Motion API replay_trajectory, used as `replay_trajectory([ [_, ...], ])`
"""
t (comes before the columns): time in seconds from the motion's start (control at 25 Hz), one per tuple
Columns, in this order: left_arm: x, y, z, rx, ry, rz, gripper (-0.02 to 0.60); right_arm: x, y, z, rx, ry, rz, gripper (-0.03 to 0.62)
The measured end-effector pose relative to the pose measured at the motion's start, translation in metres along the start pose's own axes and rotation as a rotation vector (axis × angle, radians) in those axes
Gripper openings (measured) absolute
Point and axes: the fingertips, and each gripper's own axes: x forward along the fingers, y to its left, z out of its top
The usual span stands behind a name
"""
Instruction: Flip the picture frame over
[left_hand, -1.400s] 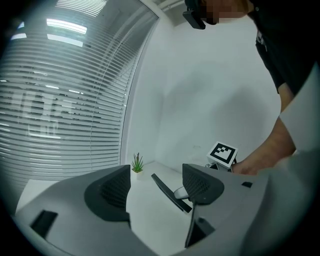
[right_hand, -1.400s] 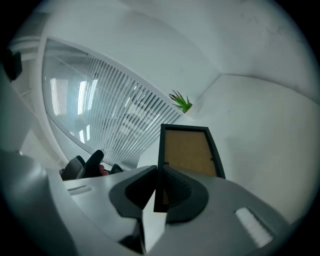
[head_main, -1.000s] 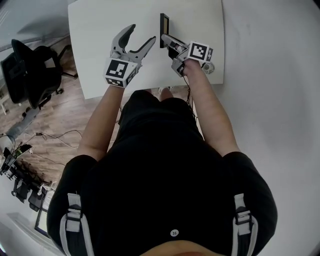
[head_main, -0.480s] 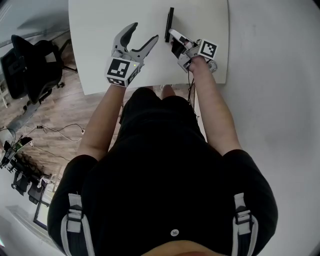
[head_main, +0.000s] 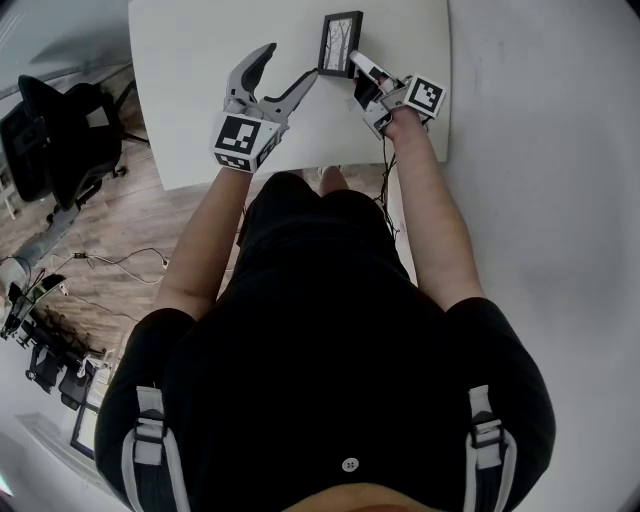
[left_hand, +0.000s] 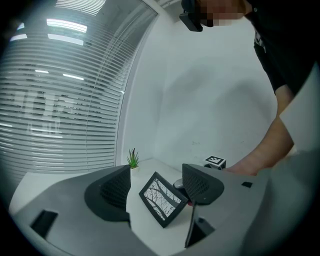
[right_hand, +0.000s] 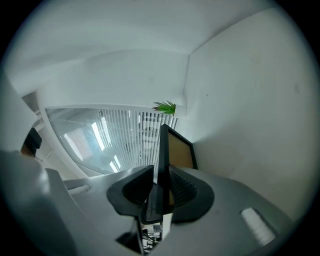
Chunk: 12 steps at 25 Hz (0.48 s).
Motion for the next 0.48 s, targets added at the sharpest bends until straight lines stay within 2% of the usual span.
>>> replay_trajectory([
  [0.16,0.004,-0.006,0.001,0.008,0.003,-0.009,0.327,-0.01,-0.007,0.01,-0.056,-0.012,-0.061,0.079],
  [0.36,0.004,-0.008,0.0,0.008,0.007,-0.008,0.327,-0.016,-0.015,0.017,-0.219,0.025,-0.196,0.085],
  [0.4,0.004,-0.008,0.0,0.008,0.008,-0.008,0.326,-0.017,-0.02,0.019,-0.256,0.034,-0.241,0.113],
  [0.48,0.005,-0.01,0.002,0.008,0.008,-0.008,0.325,-0.023,-0.03,0.027,-0.365,0.051,-0.372,0.276],
])
